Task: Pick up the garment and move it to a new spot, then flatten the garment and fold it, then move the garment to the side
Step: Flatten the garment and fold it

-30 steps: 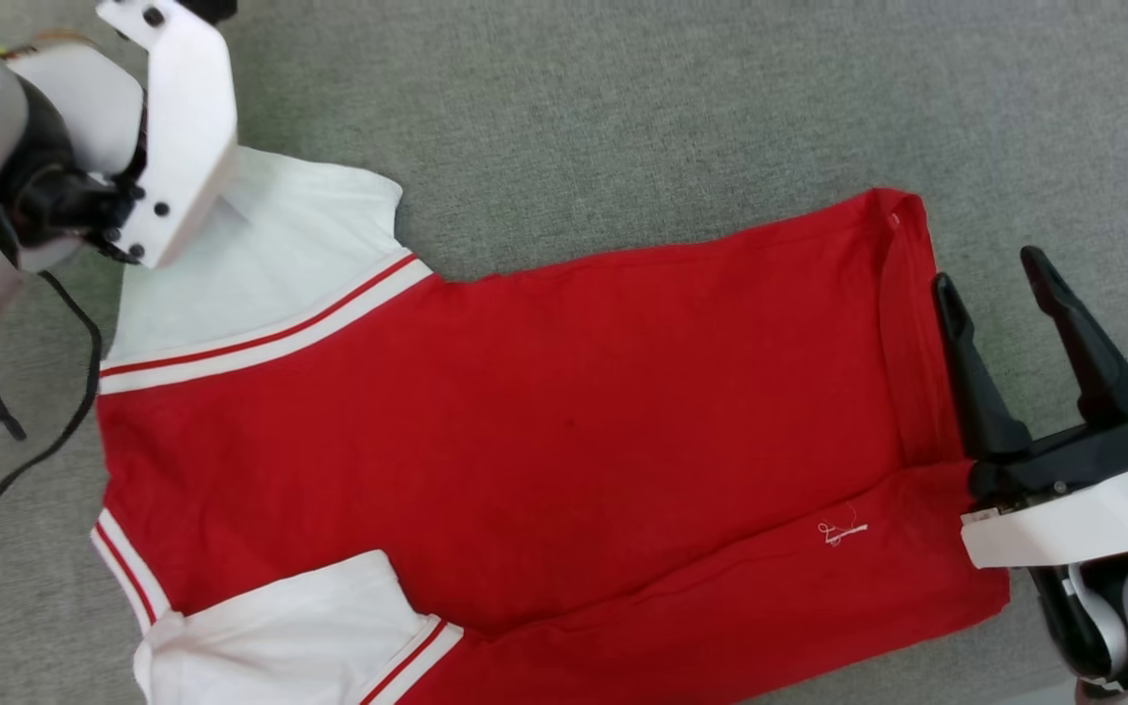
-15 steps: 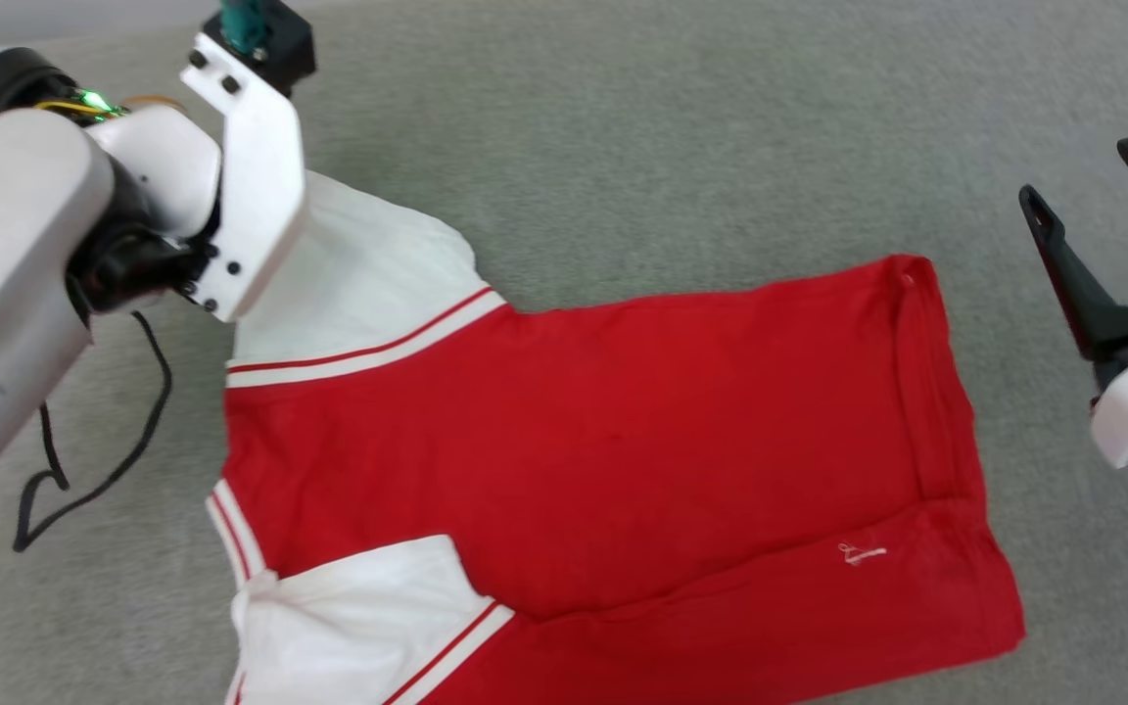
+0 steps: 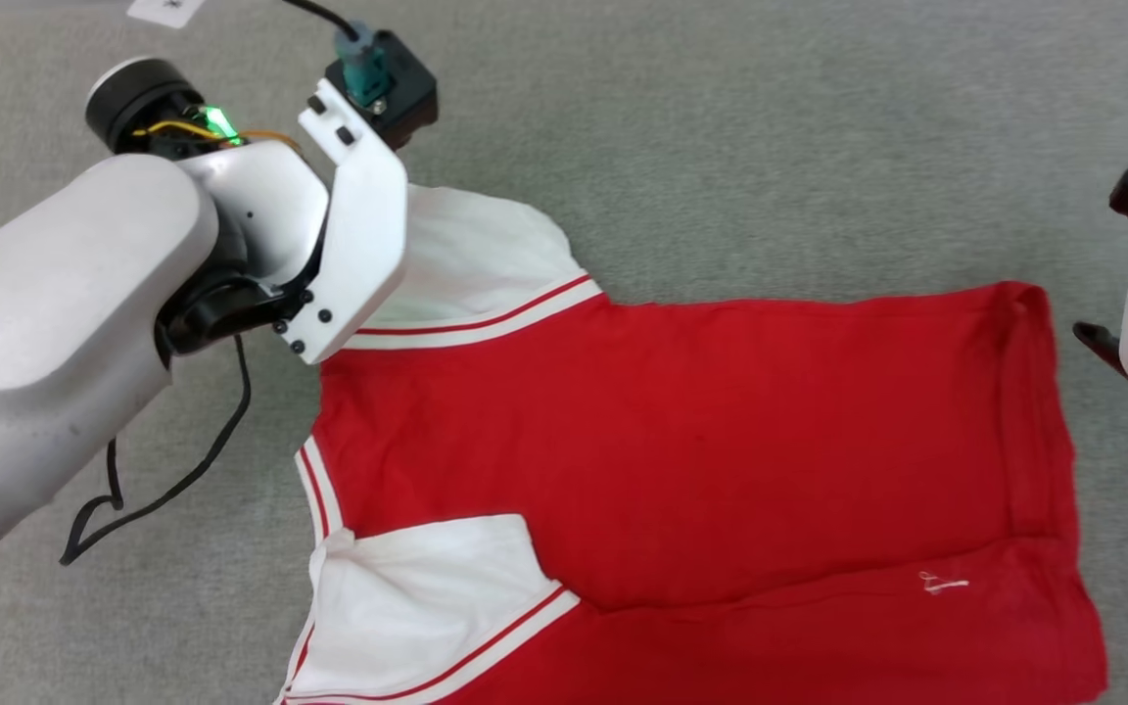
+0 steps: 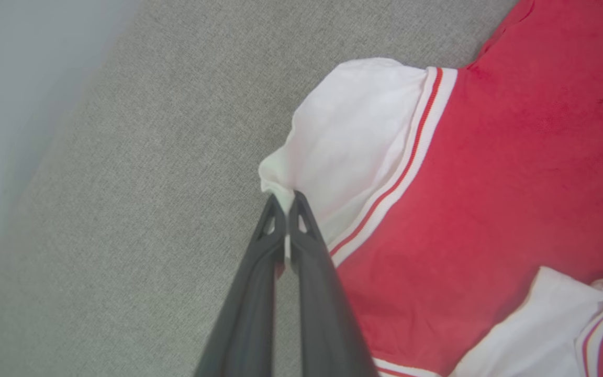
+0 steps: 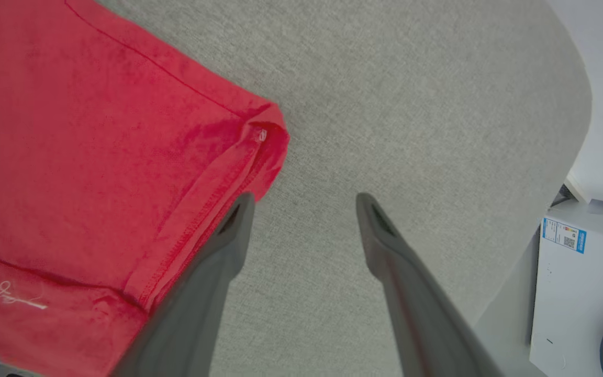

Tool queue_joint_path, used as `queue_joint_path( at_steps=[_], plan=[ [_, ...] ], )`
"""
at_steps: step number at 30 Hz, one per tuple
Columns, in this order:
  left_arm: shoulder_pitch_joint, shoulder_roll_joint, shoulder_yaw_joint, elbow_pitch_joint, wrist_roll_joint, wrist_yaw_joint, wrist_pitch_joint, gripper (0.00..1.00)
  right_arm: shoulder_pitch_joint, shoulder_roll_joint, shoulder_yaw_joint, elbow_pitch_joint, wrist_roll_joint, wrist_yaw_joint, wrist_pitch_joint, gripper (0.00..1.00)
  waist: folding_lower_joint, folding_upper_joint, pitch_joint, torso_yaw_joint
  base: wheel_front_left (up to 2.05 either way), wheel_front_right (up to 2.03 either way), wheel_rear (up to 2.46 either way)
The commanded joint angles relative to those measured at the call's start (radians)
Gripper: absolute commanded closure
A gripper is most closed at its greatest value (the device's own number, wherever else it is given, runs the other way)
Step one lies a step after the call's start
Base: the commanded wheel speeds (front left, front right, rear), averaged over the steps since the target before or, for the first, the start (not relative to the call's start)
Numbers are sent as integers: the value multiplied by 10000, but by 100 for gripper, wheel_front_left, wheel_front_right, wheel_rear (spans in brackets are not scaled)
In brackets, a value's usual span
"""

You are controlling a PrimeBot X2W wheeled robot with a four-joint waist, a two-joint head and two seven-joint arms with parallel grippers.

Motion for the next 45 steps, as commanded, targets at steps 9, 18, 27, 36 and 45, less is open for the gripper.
queue_joint_path(
  at_steps=[9,18,27,36,45],
  plan=[
    [-458,-139,-232,-301,174,4,-432,100,-1015,584,586,1724,625,-10,742,0,0,0,858,664,0,0,0],
    [-654,-71,-394,-150,5,5,-679,100,-205,889,1583,2730,1090,-9,421,0,0,0,1120,751,0,0,0],
    [-168,-145,-503,267,-302,4,-1245,100,-844,697,1646,2707,1212,-13,-1227,100,0,0,208,582,0,0,0],
    [619,93,-560,79,-625,20,-1689,100,-163,433,1838,2567,1661,-12,-2801,100,0,0,-1225,671,0,0,0],
    [1909,842,-723,-1194,-605,392,-1833,100,1189,-9,1790,2357,1820,-12,-3940,100,0,0,-2302,870,0,0,0]
  ],
)
